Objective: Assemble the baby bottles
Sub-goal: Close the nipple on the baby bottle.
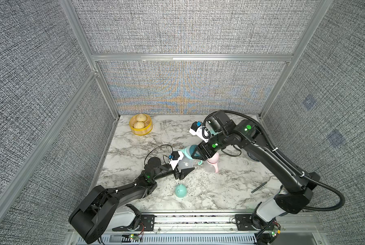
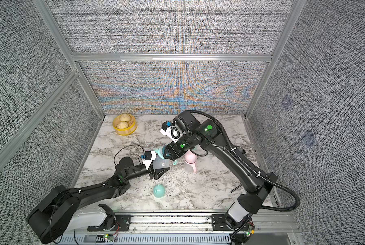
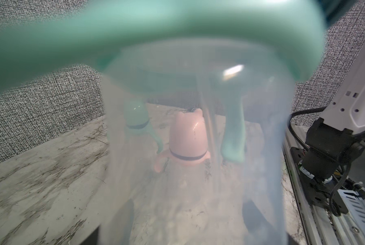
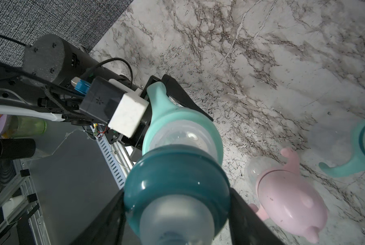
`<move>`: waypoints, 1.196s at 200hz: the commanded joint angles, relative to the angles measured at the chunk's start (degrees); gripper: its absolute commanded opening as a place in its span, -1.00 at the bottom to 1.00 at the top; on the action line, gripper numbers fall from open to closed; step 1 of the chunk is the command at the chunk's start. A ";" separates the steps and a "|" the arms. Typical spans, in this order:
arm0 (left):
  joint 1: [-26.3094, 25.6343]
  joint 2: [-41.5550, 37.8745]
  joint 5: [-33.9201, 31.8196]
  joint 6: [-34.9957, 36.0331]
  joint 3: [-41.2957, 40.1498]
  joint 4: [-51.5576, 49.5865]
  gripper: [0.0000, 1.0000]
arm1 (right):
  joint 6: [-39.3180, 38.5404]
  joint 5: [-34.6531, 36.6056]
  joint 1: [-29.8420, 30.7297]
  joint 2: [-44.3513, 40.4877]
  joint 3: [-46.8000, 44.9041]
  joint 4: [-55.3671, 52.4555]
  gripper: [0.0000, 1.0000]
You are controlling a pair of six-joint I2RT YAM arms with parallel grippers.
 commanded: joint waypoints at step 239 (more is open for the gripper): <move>-3.40 -0.95 -6.86 10.53 -2.81 3.09 -1.00 | 0.94 1.13 1.39 13.12 13.18 -17.72 -0.03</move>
